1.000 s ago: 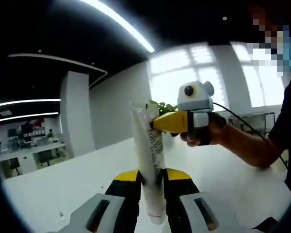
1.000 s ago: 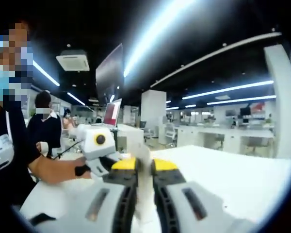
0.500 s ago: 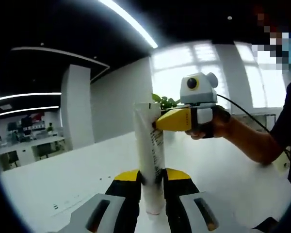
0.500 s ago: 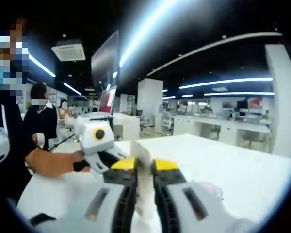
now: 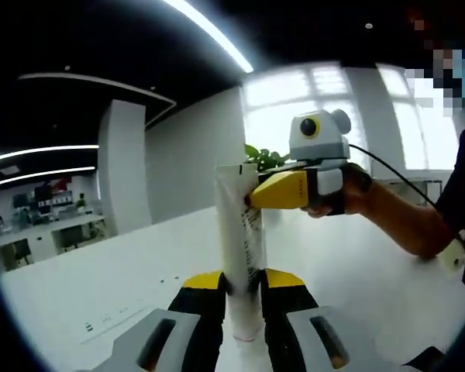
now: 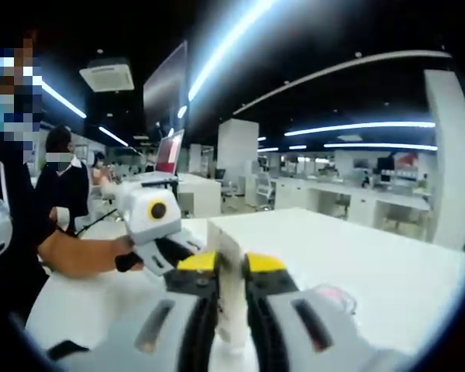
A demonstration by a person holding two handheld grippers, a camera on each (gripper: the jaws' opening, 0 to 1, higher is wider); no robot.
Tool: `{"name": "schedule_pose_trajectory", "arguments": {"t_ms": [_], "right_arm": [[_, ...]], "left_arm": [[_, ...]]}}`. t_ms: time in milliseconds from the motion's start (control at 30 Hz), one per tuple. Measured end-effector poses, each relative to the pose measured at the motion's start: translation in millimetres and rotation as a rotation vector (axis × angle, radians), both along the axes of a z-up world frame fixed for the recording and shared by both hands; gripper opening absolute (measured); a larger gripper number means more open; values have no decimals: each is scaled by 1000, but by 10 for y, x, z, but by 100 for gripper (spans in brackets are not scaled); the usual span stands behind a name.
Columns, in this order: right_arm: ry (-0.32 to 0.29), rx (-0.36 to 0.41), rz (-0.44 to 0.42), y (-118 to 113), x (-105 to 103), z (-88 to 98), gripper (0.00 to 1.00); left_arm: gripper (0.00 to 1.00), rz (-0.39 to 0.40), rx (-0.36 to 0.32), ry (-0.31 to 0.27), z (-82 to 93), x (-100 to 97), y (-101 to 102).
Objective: Arrange the skincare products in the storage area until every visible bottle or jar stands upright without overlapping.
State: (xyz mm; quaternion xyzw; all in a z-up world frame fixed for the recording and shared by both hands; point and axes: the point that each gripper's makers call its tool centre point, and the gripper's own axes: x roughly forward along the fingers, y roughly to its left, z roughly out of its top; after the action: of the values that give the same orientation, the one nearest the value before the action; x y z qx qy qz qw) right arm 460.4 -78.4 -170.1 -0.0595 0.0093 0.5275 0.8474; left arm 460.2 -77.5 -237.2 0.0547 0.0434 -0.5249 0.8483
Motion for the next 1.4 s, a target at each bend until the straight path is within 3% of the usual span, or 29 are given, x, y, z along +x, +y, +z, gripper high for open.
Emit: {"name": "schedule_pose_trajectory", "arguments": {"t_ms": [1400], "right_arm": [[3,-62,-32,18,78,-123,11]], "left_arm": [[16,17,15,7,-109,72,35]]}}
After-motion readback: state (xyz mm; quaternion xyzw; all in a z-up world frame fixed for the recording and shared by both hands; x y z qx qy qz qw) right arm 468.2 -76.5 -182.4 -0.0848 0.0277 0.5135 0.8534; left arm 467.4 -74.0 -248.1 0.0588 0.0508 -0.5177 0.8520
